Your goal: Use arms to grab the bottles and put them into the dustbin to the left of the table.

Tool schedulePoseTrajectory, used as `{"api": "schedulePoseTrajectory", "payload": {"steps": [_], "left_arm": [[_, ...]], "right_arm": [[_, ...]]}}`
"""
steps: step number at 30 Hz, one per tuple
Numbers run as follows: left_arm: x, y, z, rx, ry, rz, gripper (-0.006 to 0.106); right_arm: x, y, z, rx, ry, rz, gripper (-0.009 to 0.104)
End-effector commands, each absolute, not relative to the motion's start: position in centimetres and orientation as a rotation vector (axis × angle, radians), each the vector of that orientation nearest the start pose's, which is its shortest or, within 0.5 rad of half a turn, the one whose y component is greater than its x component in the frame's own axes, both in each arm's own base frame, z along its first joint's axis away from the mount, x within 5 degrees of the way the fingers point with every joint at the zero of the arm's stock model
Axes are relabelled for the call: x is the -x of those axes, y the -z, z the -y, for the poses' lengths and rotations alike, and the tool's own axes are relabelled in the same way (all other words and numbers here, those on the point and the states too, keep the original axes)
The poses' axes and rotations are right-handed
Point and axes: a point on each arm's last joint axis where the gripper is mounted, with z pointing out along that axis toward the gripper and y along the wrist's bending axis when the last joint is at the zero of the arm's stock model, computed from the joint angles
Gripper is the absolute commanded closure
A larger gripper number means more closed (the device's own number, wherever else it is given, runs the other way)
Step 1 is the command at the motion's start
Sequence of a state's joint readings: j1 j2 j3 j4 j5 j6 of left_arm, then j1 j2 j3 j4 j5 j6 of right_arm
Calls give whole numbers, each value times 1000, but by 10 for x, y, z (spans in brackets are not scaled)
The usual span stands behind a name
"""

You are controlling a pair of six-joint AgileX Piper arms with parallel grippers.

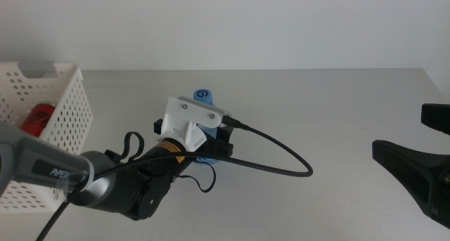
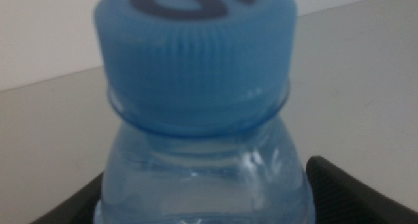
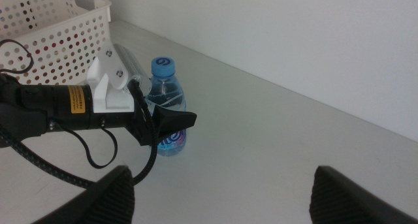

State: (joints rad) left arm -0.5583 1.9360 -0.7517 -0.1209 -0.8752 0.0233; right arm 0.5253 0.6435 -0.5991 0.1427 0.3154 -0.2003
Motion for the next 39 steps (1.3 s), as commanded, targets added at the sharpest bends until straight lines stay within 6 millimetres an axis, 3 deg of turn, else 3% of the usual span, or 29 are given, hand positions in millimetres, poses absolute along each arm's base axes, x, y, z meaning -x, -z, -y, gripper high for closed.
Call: {"api": "schedulePoseTrajectory", "payload": {"steps": [1,8,11,16,19,24,30,39], "left_arm": [[-315,-169,185,-324,389,-1598,11],[-314,-166,185,-325,398,-1605,11],[-314,-159,186,-335,396,-1615,17],[-313,-156,188,-365,400,-1619,37],[-313,-160,188,-371,405,-1607,58],[-308,-183,186,-352,446,-1637,100],[-297,-220,175,-361,420,-1738,102],[-309,-282,158,-380,361,-2037,102]], "right_arm": [[-115,-348,-71,539,-370,-1671,8],[-115,-348,-71,539,-370,-1671,8],[-115,-348,-71,539,-370,-1671,8],[-115,-348,-71,539,-370,-1671,8],[-115,-348,-71,539,-370,-1671,8],[-115,-348,-71,539,-370,-1671,8],[-115,-348,-71,539,-370,-1671,8],[-115,-348,-71,539,-370,-1671,8]]}}
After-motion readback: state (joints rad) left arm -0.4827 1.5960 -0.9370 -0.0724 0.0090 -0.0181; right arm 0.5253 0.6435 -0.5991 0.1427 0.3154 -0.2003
